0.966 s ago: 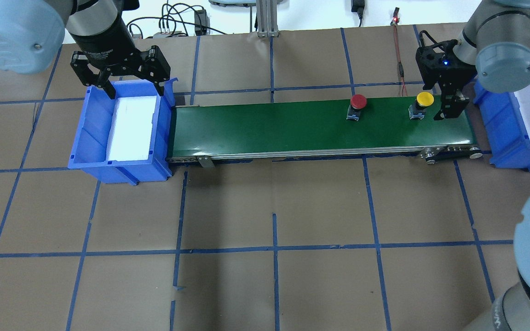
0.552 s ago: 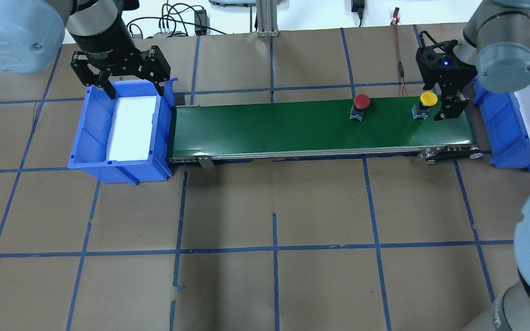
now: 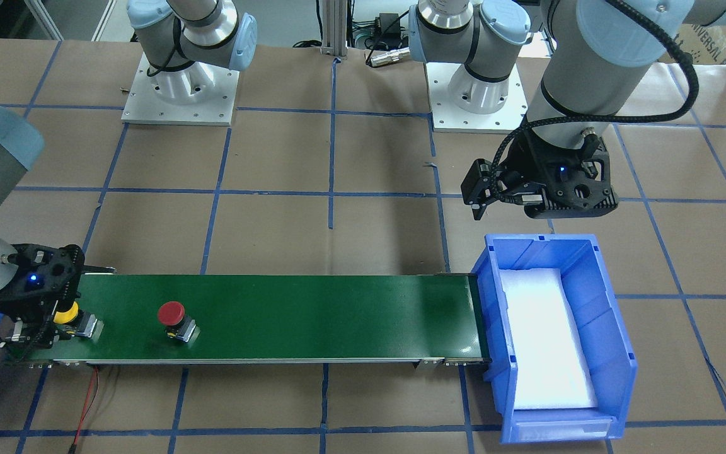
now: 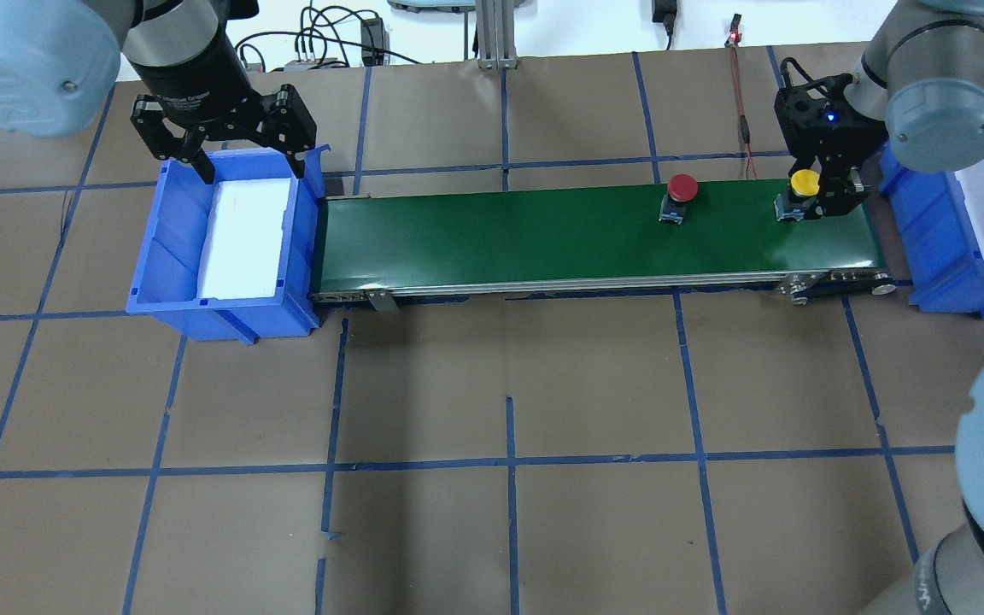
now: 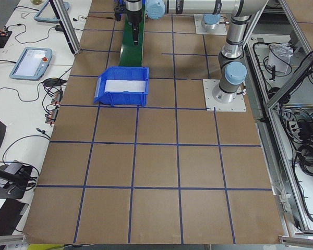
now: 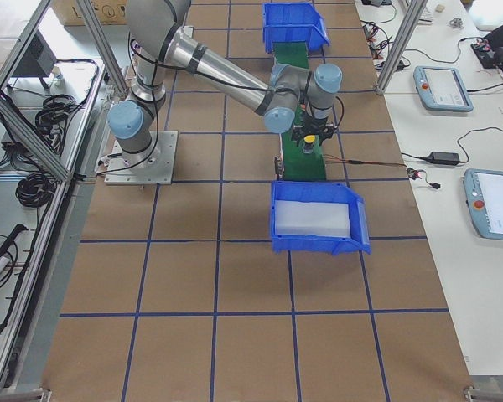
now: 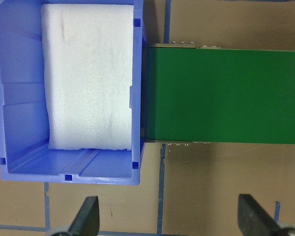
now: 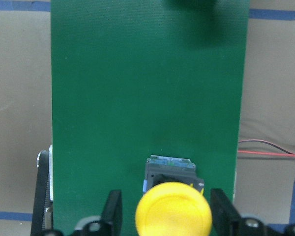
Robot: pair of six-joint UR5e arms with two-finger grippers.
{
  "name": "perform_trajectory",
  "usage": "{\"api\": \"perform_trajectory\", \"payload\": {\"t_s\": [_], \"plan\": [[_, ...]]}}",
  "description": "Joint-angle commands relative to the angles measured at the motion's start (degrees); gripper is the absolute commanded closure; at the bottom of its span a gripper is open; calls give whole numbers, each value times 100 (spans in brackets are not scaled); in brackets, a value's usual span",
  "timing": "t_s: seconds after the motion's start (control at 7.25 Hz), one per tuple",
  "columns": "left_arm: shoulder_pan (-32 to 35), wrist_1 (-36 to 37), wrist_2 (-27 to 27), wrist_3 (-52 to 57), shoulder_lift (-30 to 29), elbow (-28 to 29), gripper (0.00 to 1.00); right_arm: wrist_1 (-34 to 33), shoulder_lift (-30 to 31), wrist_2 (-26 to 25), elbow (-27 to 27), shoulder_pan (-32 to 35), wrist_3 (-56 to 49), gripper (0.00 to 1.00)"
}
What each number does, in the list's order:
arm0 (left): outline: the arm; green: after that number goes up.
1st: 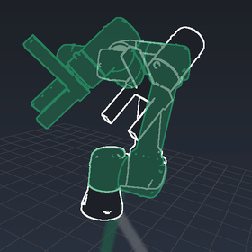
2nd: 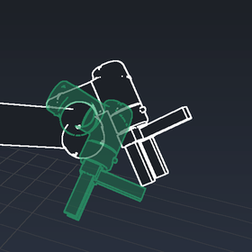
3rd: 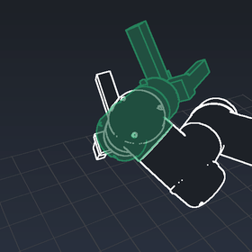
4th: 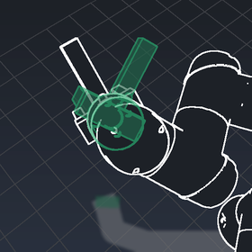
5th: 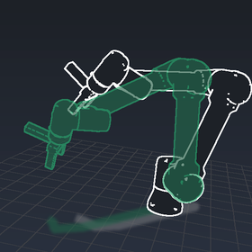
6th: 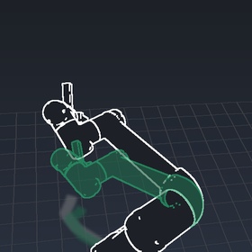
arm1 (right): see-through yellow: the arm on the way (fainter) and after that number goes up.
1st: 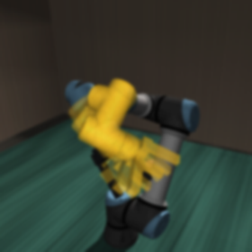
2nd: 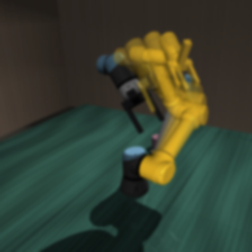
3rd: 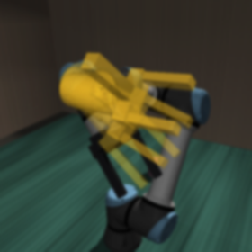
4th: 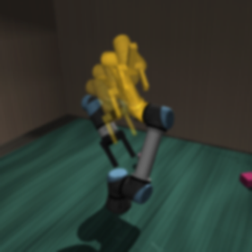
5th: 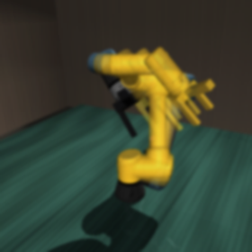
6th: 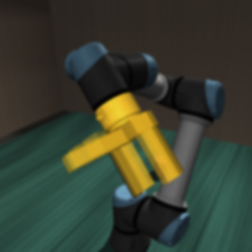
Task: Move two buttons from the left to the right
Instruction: 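Lower the right gripper onto the yellow button at the belt end and close, then lift the yellow button and carry it over the right-end blue bin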
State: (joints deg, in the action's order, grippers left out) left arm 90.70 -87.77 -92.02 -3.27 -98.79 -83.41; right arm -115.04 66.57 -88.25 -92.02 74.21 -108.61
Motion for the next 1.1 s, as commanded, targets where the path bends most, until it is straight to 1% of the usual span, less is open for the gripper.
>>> {"api": "perform_trajectory", "payload": {"t_s": [0.0,0.14,0.28,0.41,0.55,0.69,0.83,0.97], "plan": [[0,-3,0,2,0,0,0,-1,23,-43,9,-3,-2,81],[0,-3,-9,2,9,0,0,-1,49,-52,78,-3,-2,82],[0,-3,0,2,0,0,0,77,153,-43,262,-29,7,83],[0,-12,-9,2,9,0,0,626,233,-61,734,-82,-11,83],[0,-3,0,2,0,0,0,980,208,-96,1086,-491,-246,83],[0,-12,0,2,0,0,0,1000,199,-87,1238,-1104,-753,83],[0,-3,0,2,0,0,0,879,155,-70,1248,-1572,-1315,83],[0,-12,0,2,0,0,0,434,-72,-26,1239,-1959,-1660,83]]}}
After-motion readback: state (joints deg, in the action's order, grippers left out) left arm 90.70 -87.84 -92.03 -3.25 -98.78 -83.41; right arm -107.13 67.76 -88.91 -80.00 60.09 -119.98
